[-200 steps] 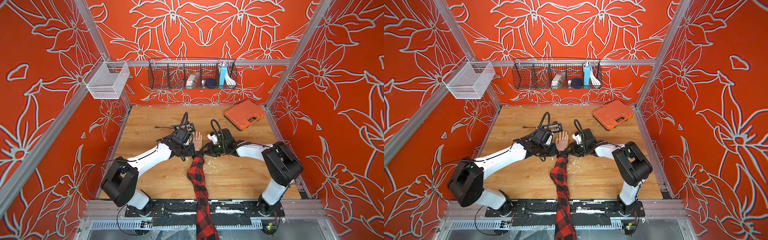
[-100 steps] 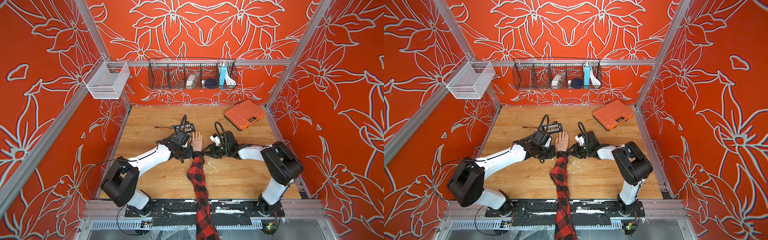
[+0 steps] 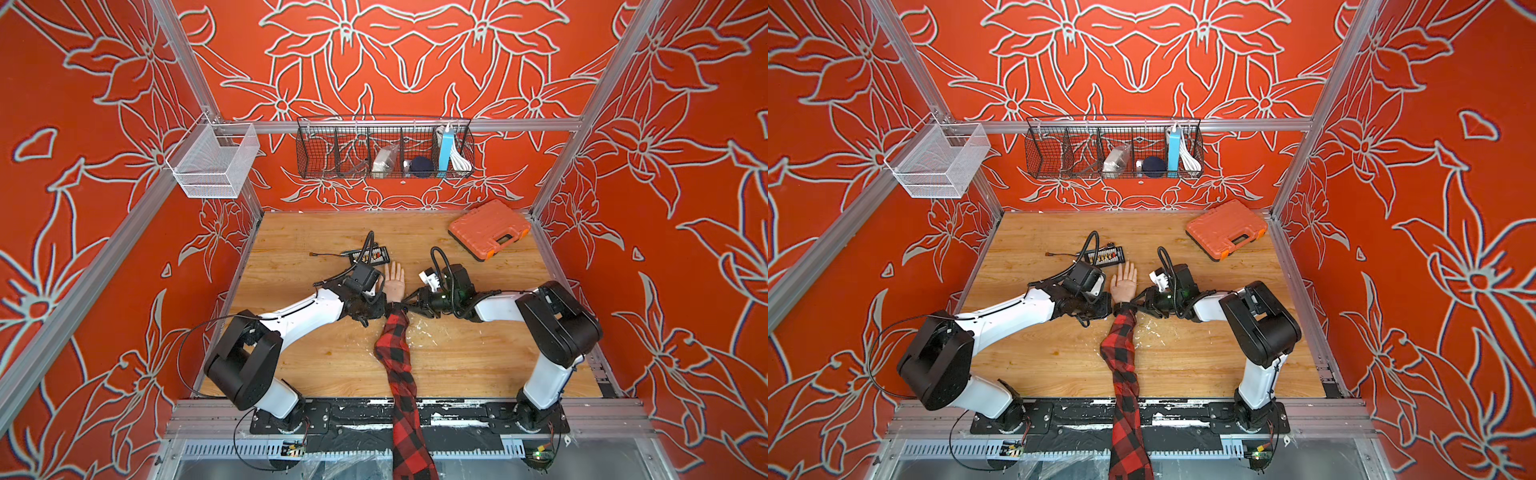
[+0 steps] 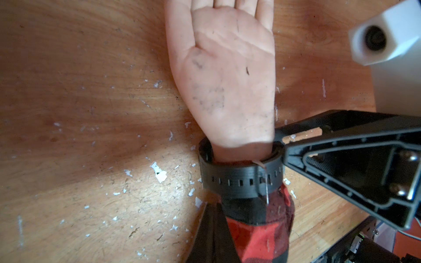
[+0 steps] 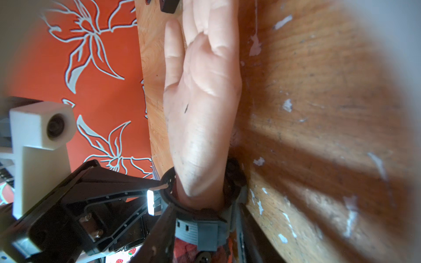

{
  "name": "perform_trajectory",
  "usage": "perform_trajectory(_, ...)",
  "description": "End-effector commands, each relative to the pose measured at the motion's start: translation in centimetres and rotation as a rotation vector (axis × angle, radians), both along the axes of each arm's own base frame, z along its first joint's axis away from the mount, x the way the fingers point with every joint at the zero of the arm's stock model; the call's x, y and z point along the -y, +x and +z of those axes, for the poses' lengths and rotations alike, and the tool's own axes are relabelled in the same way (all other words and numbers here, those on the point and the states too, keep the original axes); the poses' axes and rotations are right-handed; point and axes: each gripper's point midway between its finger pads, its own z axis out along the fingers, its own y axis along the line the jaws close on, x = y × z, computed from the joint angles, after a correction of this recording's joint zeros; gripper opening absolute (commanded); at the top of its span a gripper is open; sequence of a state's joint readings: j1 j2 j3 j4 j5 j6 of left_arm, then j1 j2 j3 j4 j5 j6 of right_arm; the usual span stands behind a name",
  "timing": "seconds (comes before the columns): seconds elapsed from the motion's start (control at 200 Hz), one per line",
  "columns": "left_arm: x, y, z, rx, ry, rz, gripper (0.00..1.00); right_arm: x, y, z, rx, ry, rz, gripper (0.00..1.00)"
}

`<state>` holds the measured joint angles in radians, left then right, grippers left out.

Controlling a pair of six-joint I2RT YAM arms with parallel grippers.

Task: Take off the watch
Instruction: Untie the watch from the hand.

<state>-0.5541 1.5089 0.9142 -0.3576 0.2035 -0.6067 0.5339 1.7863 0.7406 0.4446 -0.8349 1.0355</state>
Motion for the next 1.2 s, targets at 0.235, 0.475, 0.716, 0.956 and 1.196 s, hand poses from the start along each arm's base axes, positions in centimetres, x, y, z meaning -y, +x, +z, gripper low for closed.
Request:
perform_trajectory(0.235,-0.3,-0.2,-1.0,-0.027,0.009,0.013,0.05,-0.2,0.1,-0.3,-0.042,0.077,-0.037,0.30)
perform_trajectory(0.475,-0.4,-0.3,-1.4,-0.034,0.012,0.015,0.05,-0.4,0.2,0.2,-0.044,0.097,-0.039,0.19)
perform_trajectory(0.716,-0.4,-0.4,-1.8,-0.041,0.014,0.017,0.05,-0.1,-0.1,-0.4,-0.041,0.068,-0.025,0.28)
perform_trajectory(0.956,-0.3,-0.4,-1.8,-0.042,0.012,0.012,0.05,-0.6,0.2,0.6,-0.043,0.121,-0.033,0.23)
perform_trajectory(1.196,-0.4,-0.5,-2.5,-0.053,0.017,0.010,0.05,-1.3,0.7,2.7,-0.054,0.246,-0.045,0.20)
